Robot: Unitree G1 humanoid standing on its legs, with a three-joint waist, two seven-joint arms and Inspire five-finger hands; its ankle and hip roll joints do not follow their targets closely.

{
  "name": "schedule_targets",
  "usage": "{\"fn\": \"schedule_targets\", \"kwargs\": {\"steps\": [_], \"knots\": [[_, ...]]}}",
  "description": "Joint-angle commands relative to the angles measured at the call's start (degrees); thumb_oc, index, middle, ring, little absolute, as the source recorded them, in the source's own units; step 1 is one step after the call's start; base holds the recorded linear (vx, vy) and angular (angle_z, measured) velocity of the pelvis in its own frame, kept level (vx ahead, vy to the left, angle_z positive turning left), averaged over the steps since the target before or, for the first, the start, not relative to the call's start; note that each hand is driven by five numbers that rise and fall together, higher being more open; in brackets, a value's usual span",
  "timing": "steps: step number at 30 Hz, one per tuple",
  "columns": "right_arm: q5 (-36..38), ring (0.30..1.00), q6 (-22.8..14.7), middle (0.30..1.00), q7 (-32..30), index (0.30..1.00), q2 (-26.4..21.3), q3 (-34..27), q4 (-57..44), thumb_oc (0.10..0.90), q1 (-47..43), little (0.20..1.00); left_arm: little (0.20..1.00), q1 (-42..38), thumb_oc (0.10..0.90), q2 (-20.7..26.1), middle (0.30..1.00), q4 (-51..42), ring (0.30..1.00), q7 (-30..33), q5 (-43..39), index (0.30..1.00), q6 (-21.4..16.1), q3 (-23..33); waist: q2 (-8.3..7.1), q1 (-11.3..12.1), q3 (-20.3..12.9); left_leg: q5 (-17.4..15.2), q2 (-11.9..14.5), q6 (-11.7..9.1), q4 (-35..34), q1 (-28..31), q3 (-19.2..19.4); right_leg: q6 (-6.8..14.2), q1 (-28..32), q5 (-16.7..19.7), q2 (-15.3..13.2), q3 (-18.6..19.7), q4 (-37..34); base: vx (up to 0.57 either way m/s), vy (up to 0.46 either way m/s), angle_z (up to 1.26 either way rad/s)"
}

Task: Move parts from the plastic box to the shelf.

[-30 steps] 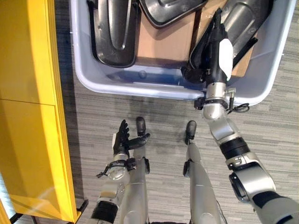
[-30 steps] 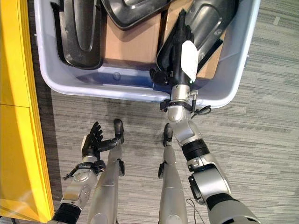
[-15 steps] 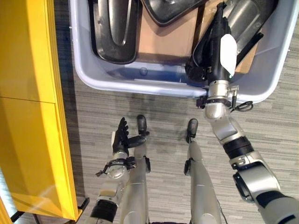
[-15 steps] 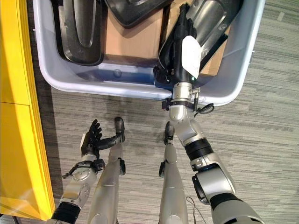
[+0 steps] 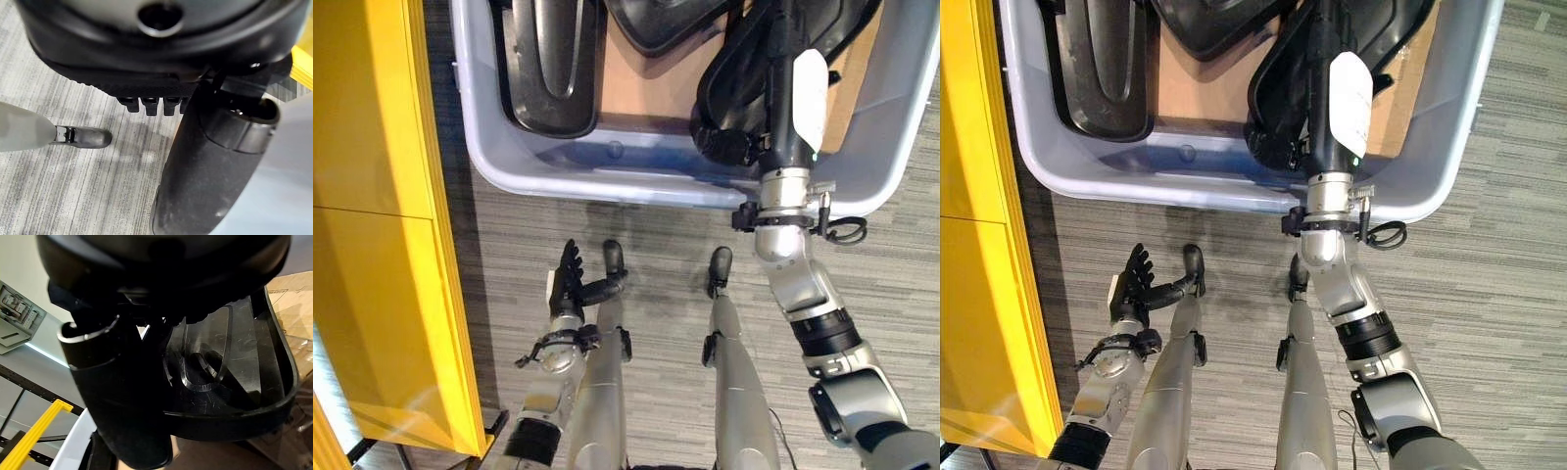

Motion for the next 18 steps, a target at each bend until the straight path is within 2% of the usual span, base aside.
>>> {"fn": "schedule_targets", "kwargs": {"steps": [1, 18], "knots": [[-4.4, 1.000, -8.1, 1.000, -0.4, 1.000, -1.8, 0.6, -7.4, 0.900, -5.1, 1.000, 1.000, 3.3, 0.900, 1.4, 1.000, -4.3, 1.000, 0.6, 1.1, 1.000, -2.4, 0.2, 1.86, -0.7, -0.8, -12.6, 1.7, 0.7, -0.4, 10.5, 0.2, -1.7, 2.8, -3.5, -4.9, 2.3, 3.3, 0.00, 0.000, 0.00], [-2.3, 1.000, -8.3, 1.000, 0.9, 1.000, 0.0, -0.2, -8.6, 0.900, 0.0, 1.000, 1.000, 3.8, 0.900, 0.5, 1.000, -4.6, 1.000, 0.6, 1.5, 1.000, -2.6, 0.0, 1.43, -1.3, -0.8, -12.9, 1.7, 0.7, -0.4, 10.6, 0.2, -1.7, 2.7, -3.4, -4.7, 2.4, 3.3, 0.00, 0.000, 0.00]]}}
